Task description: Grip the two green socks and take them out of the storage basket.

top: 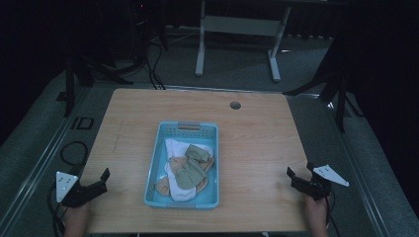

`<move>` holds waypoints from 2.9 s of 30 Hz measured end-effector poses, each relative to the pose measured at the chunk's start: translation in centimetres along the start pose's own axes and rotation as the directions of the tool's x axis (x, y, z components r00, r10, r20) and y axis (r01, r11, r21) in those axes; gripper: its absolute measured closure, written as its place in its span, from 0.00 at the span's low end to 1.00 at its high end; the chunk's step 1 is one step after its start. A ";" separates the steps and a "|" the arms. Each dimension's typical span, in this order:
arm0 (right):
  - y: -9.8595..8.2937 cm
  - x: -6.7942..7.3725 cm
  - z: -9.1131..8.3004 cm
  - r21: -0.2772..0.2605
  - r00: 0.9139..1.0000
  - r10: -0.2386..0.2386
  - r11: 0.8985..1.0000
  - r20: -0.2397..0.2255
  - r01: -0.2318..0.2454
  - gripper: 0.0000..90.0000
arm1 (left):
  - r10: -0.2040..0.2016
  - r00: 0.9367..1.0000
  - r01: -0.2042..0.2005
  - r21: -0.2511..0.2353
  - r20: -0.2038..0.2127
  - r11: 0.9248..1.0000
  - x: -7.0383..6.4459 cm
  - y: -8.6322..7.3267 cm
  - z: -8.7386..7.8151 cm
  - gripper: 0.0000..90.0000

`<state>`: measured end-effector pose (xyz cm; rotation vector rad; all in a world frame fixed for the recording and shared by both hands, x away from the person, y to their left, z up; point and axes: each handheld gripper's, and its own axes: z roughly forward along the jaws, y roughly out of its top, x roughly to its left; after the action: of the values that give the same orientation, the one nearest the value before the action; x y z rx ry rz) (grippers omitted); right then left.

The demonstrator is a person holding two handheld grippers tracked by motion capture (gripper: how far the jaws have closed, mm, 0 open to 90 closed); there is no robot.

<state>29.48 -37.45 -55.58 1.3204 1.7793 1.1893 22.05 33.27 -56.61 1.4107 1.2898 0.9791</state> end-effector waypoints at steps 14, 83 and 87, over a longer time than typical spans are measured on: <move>1.0 -0.6 0.7 0.135 0.971 -0.081 0.984 -0.224 0.113 0.15 | -0.001 1.000 0.001 0.001 0.002 1.000 0.0 0.0 0.0 0.00; 7.3 5.1 2.8 0.546 0.713 -0.307 0.477 -0.631 0.688 0.14 | -0.006 1.000 0.006 0.008 0.022 1.000 0.0 0.0 0.1 0.00; 7.8 6.0 3.1 0.534 0.697 -0.276 0.479 -0.662 0.697 0.13 | -0.001 1.000 0.000 0.010 0.023 1.000 0.0 0.0 0.1 0.00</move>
<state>33.31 -30.05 -49.49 0.7058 3.0186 0.3897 22.14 33.25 -56.60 1.4252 1.2792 0.9547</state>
